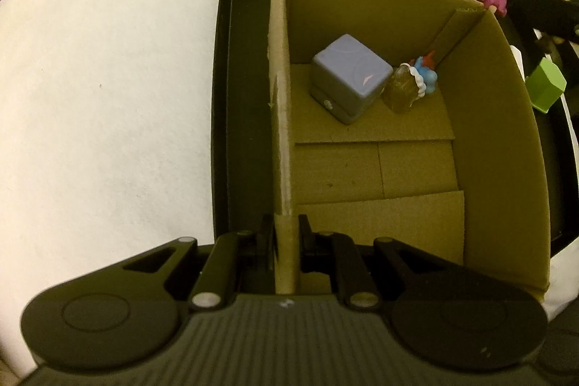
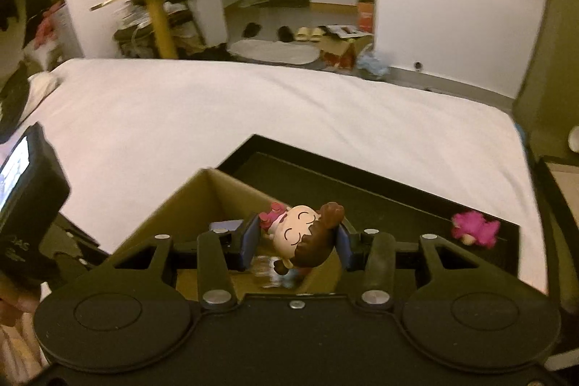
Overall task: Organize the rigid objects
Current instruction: 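Lift the chibi doll with the right gripper and carry it over the box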
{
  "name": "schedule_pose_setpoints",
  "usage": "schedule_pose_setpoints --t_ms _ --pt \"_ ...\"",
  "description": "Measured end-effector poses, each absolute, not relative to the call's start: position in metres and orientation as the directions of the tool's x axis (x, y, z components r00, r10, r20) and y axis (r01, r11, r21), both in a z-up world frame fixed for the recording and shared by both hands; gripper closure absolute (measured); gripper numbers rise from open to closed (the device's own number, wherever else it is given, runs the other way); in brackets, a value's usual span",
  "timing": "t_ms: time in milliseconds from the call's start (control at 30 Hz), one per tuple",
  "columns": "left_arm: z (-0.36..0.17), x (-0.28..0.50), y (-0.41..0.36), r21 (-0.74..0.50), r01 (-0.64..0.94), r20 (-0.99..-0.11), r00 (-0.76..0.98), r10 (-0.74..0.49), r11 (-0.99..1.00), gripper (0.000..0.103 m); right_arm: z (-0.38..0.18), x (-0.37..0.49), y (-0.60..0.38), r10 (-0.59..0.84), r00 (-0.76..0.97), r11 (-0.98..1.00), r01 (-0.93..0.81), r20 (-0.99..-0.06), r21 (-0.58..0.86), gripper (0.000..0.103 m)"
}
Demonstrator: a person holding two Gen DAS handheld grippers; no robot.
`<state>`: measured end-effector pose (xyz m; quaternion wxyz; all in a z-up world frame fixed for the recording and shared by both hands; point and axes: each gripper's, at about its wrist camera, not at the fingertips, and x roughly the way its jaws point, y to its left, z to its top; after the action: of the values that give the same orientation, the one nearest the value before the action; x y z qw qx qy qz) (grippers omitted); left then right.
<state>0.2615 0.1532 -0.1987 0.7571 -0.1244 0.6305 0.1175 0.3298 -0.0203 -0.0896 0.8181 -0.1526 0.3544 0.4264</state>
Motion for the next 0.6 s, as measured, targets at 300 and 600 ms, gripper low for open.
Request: schedule_pose_setpoints --t_ms 300,600 --pt "-0.198 0.26 0.156 -0.049 -0.34 -0.983 0.182 0.015 0.939 0.092 -0.105 0.31 0.015 0.599 0.277 0.522 -0.847 -0.751 0.104 0.06" --pt "-0.197 0.26 0.157 -0.054 -0.339 -0.983 0.185 0.011 0.939 0.092 -0.125 0.314 0.021 0.584 0.181 0.531 -0.822 -0.791 0.205 0.06"
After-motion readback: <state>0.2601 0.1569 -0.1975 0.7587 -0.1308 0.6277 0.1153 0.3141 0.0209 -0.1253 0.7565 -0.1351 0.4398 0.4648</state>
